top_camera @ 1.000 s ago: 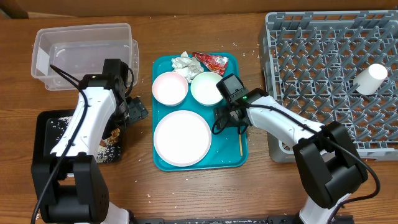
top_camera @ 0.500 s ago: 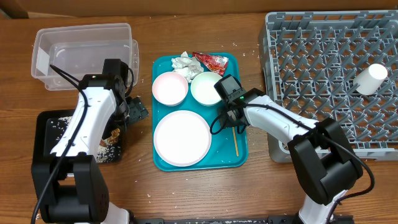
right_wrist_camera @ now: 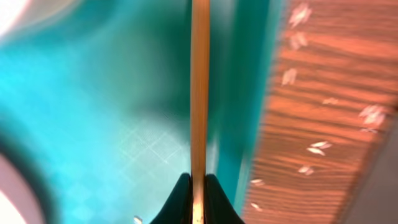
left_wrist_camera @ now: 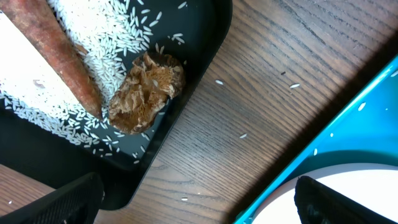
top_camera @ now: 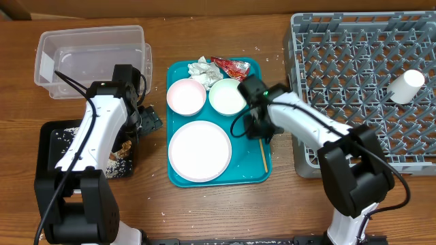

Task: Sort waste into correct bins and load items into the dishwasher
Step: 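Lift the chopstick with the right gripper and lay it in the dish rack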

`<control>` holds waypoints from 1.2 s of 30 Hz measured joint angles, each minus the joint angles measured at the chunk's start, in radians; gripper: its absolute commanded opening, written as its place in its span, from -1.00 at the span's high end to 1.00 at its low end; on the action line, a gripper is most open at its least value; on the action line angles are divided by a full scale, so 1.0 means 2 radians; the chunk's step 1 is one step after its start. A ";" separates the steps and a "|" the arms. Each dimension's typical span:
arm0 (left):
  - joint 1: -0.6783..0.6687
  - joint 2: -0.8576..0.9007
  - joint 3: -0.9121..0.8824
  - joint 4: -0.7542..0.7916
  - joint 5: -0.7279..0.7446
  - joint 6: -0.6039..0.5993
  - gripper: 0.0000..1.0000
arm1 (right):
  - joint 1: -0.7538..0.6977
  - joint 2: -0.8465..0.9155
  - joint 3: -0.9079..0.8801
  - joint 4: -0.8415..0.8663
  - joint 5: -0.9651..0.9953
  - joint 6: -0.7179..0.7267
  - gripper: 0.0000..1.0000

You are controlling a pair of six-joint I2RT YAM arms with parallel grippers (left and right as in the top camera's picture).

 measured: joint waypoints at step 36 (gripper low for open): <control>0.000 0.000 0.000 0.000 0.000 0.000 -1.00 | -0.250 0.006 0.250 -0.014 -0.056 -0.191 0.37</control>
